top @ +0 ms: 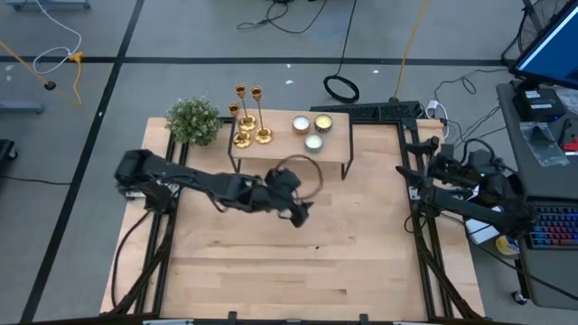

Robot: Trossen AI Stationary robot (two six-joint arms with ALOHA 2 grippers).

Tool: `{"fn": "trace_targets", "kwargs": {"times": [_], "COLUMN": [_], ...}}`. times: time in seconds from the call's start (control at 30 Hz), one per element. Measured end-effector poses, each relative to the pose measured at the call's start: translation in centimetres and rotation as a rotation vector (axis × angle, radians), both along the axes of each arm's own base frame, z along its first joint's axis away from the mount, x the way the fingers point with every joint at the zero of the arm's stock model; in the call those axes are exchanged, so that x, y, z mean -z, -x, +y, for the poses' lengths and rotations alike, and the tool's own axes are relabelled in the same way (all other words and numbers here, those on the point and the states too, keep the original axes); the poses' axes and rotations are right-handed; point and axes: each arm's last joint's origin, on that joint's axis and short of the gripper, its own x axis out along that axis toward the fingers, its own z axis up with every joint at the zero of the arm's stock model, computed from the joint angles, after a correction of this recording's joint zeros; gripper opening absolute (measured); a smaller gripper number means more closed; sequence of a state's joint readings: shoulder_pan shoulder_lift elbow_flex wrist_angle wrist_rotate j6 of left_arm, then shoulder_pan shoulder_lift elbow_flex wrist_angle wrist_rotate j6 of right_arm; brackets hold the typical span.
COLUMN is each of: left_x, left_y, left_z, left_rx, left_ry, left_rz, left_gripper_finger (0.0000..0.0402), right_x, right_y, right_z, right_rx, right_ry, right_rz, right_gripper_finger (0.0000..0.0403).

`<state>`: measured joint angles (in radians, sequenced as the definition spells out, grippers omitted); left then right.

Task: Pick & Place candle stick holders
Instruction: Return to Home Position

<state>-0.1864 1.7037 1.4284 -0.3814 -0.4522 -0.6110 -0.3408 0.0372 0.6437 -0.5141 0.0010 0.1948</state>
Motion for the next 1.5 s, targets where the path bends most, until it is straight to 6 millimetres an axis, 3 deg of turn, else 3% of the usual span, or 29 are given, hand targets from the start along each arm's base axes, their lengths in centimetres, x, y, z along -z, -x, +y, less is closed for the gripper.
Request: {"fn": "trace_targets", "kwargs": {"times": [0.53,0.9,1.2,1.5], "left_x": [1.2,2.3,5.2,7.8], "left_y": [15.0,23.3,27.4,29.0], "left_z": [2.9,3.6,4.2,4.7], "left_rx": [0.049,0.154,0.196,0.188], "left_ry": [-0.033,-0.129,-0.147,-0.135], "left_rz": [-0.276,-0.359,-0.446,-0.514], "left_gripper_finger": [0.0365,0.0365,0.0365,0.0365], "right_x": [0.5,0.7,0.7,1.3], "right_y": [0.0,0.0,0.0,-0.5], "right_z": [0.0,0.0,0.0,-0.2], "right_rx": [0.002,0.0,-0.001,-0.001], "right_ry": [-0.012,-0.042,-0.043,-0.07], "right_rz": [0.048,0.06,0.059,0.062], "right_gripper_finger": [0.038,0.038,0.038,0.038]}}
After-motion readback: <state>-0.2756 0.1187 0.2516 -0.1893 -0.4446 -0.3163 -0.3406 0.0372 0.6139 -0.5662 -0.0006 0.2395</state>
